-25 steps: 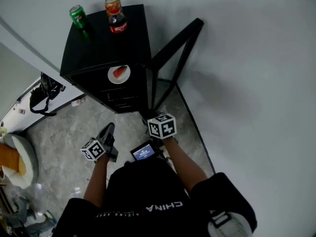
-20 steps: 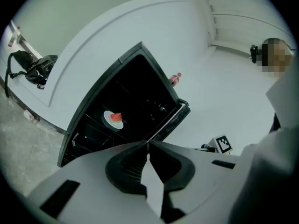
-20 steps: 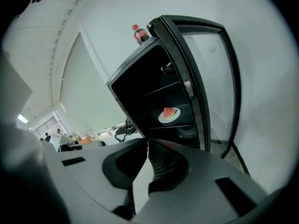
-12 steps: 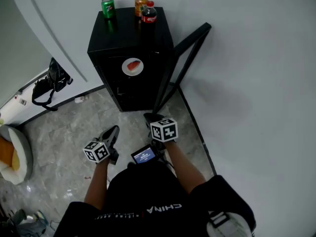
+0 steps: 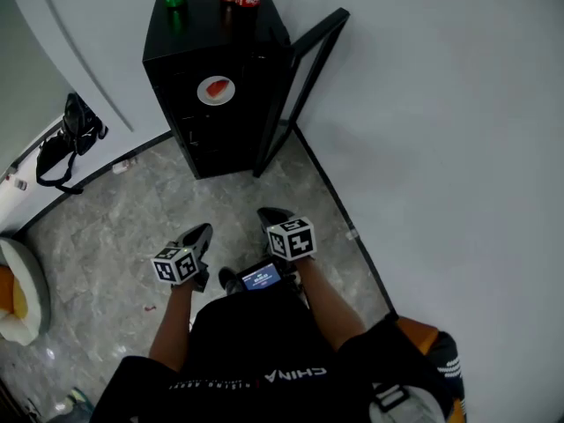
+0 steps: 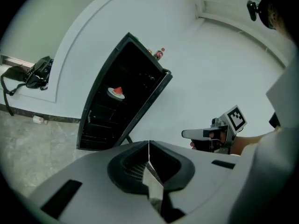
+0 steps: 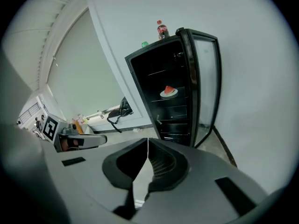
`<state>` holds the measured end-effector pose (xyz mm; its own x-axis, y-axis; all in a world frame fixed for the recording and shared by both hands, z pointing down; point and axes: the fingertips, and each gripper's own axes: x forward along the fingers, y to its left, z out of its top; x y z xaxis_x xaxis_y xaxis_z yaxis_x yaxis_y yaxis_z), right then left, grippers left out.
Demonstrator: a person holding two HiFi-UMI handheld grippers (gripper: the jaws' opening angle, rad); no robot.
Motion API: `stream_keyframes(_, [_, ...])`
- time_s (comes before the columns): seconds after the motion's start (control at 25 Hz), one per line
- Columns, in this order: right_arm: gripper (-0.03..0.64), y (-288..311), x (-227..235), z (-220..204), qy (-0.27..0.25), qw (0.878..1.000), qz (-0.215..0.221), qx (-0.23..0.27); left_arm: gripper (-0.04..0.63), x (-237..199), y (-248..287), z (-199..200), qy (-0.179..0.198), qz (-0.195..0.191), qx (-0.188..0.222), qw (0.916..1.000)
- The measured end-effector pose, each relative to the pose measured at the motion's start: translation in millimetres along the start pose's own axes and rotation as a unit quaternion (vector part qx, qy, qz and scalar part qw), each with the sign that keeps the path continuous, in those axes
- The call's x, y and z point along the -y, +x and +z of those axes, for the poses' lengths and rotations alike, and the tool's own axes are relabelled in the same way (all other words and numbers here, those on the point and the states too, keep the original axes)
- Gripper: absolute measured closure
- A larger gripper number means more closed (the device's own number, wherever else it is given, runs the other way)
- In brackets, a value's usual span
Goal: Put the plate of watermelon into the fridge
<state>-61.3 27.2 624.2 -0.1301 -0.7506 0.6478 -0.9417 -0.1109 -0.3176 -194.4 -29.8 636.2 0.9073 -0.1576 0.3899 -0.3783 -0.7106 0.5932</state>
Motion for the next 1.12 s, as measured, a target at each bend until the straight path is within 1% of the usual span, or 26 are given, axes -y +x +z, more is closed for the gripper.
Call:
stream_keyframes(0.08, [0.598,-11.8,9.4,-2.4,-0.006,1.0,-0.015,0.001,0.582,11.8,7.4,0.6,0.006,-0.017,0.002,0.9998])
stream_keyframes(0.16, [0.598,-20.4,18.5,0.1,-0.014,1.0,-0.021,0.001,0.583,26.1,16.3,4.2,0.019,-0.03,0.006,0.9993])
stream_keyframes(0.32, [0.598,-24.8,29.0,13.2,-0.053,0.998,-0.019,-0.007,0.581,47.5,34.0,16.5,0.046,-0.036,0.011,0.9982])
stream_keyframes(0.52, [0.598,-25.6,32.8,26.4,-0.103,0.994,0.001,-0.019,0.582,68.1,57.9,27.5,0.05,-0.026,0.023,0.9981])
stream_keyframes(0.64, [0.598,-23.0,41.6,30.8,-0.118,0.993,0.012,-0.023,0.581,84.2,70.3,26.1,0.079,-0.02,0.01,0.9966])
stream_keyframes(0.72, [0.598,-18.3,47.1,37.0,-0.126,0.992,0.02,-0.018,0.581,88.8,76.0,29.2,0.097,-0.012,0.005,0.9952])
stream_keyframes(0.92, [0.598,-17.6,44.9,54.1,-0.134,0.99,0.042,-0.009,0.583,93.5,80.1,39.1,0.116,0.012,0.0,0.9931])
stream_keyframes(1.12, [0.6,-20.9,45.0,56.4,-0.133,0.99,0.052,-0.004,0.583,96.0,83.3,36.2,0.139,0.03,-0.014,0.9898])
